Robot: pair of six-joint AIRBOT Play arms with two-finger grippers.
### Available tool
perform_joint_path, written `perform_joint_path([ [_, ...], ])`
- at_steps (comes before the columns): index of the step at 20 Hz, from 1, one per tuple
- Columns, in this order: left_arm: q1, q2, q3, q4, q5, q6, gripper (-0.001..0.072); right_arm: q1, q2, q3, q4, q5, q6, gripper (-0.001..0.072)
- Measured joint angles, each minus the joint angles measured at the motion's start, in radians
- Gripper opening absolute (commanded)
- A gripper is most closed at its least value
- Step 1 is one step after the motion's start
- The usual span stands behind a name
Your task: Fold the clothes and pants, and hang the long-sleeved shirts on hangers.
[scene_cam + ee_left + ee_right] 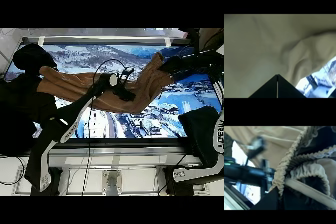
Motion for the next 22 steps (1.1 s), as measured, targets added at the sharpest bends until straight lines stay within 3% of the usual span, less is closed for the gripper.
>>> perform_joint_path([
  [6, 0.092, 0.062, 0.001, -0.032, 0.02, 0.004, 0.0011, 0.151, -0.006, 0.001, -0.13, -0.072, 0.126, 0.0019],
  [14, 0.403, 0.35, 0.001, 0.044, -0.137, 0.036, 0.0011, 0.476, -0.201, 0.001, -0.201, -0.391, 0.408, 0.0022],
  [15, 0.435, 0.377, 0.001, 0.045, -0.153, 0.043, 0.0011, 0.523, -0.23, 0.001, -0.189, -0.446, 0.427, 0.0056],
  [17, 0.482, 0.412, 0.001, 0.052, -0.175, 0.054, 0.0011, 0.615, -0.273, 0.002, -0.171, -0.595, 0.452, 0.0555],
  [18, 0.5, 0.423, 0.0, 0.052, -0.188, 0.06, 0.0011, 0.653, -0.285, 0.002, -0.164, -0.675, 0.458, 0.0581],
  [22, 0.534, 0.444, -0.002, 0.053, -0.221, 0.071, 0.0011, 0.712, -0.31, 0.056, -0.173, -0.872, 0.476, 0.0551],
])
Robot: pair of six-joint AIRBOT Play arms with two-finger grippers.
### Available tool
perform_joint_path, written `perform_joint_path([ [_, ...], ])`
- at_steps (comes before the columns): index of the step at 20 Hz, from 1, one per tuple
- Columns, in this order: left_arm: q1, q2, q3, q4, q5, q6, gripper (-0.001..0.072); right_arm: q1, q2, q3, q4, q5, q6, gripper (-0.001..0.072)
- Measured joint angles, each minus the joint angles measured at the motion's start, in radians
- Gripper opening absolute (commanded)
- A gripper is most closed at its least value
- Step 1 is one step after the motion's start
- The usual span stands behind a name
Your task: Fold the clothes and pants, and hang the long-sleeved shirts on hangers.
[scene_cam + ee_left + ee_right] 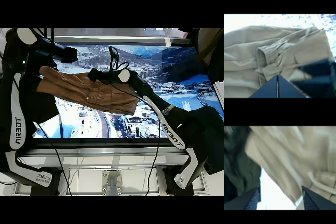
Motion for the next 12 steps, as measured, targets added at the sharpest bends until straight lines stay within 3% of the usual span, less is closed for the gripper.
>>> perform_joint_path([
  [2, 0.006, 0.004, 0.0, 0.0, -0.014, 0.004, 0.0011, -0.045, 0.002, 0.058, -0.045, 0.082, 0.003, 0.0551],
  [8, 0.015, 0.008, 0.0, 0.001, -0.038, 0.024, 0.0011, -0.331, 0.162, 0.021, -0.326, 0.595, -0.019, 0.0557],
  [10, 0.016, 0.008, 0.0, 0.002, -0.041, 0.027, 0.0011, -0.412, 0.267, -0.149, -0.364, 0.618, -0.034, 0.057],
  [12, 0.016, 0.008, 0.0, 0.001, -0.042, 0.028, 0.0012, -0.469, 0.362, -0.371, -0.337, 0.521, -0.041, 0.0599],
])
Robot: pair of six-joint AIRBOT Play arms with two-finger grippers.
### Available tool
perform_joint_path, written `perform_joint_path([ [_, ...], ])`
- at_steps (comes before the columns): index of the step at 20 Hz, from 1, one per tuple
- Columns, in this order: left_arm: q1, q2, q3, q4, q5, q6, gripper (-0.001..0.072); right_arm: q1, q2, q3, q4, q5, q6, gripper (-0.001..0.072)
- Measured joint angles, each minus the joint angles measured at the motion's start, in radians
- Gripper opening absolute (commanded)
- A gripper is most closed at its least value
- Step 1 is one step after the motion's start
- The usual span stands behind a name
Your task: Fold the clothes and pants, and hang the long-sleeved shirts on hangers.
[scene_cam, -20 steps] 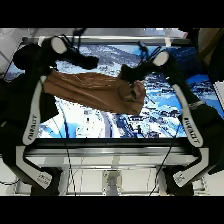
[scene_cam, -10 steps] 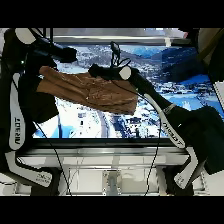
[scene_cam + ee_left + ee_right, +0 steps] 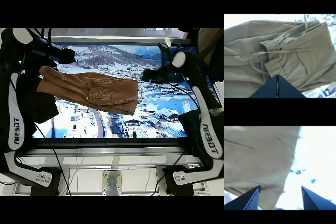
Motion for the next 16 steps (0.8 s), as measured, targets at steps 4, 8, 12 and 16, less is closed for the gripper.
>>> perform_joint_path([
  [4, 0.0, 0.0, 0.0, 0.0, -0.002, 0.002, 0.0012, -0.08, 0.045, -0.332, 0.347, -0.266, -0.138, 0.0641],
  [8, 0.0, 0.0, 0.0, 0.0, -0.002, 0.002, 0.0011, -0.103, -0.064, -0.42, 0.715, -0.336, -0.359, 0.0643],
  [12, 0.0, 0.0, 0.0, 0.0, -0.002, 0.002, 0.0011, -0.084, -0.169, -0.391, 0.849, -0.354, -0.439, 0.0635],
  [16, 0.0, 0.0, 0.0, 0.0, -0.002, 0.002, 0.0011, -0.045, -0.248, -0.329, 0.885, -0.353, -0.443, 0.062],
])
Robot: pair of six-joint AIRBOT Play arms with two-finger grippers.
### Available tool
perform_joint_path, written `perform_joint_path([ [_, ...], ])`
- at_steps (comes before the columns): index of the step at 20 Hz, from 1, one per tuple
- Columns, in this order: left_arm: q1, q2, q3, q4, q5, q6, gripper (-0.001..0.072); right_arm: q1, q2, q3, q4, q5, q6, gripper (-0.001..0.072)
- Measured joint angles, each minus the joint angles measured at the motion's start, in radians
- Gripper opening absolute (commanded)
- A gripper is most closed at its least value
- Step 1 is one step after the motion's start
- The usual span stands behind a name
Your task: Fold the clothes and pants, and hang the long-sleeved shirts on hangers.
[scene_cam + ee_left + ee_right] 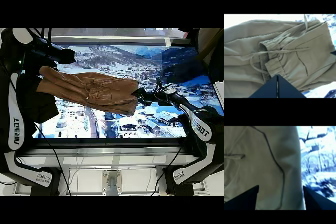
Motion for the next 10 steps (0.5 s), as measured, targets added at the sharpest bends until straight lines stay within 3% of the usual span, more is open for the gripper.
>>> perform_joint_path([
  [3, 0.0, 0.0, 0.0, 0.0, 0.0, 0.003, 0.0012, 0.035, -0.032, 0.042, -0.004, 0.001, 0.009, 0.0417],
  [5, 0.0, 0.0, 0.0, 0.0, 0.0, 0.007, 0.0011, 0.056, -0.04, 0.08, 0.0, 0.007, 0.011, 0.0027],
  [10, 0.001, 0.0, 0.0, 0.014, -0.029, 0.01, 0.0011, 0.051, -0.023, 0.165, -0.067, 0.138, 0.039, 0.0019],
])
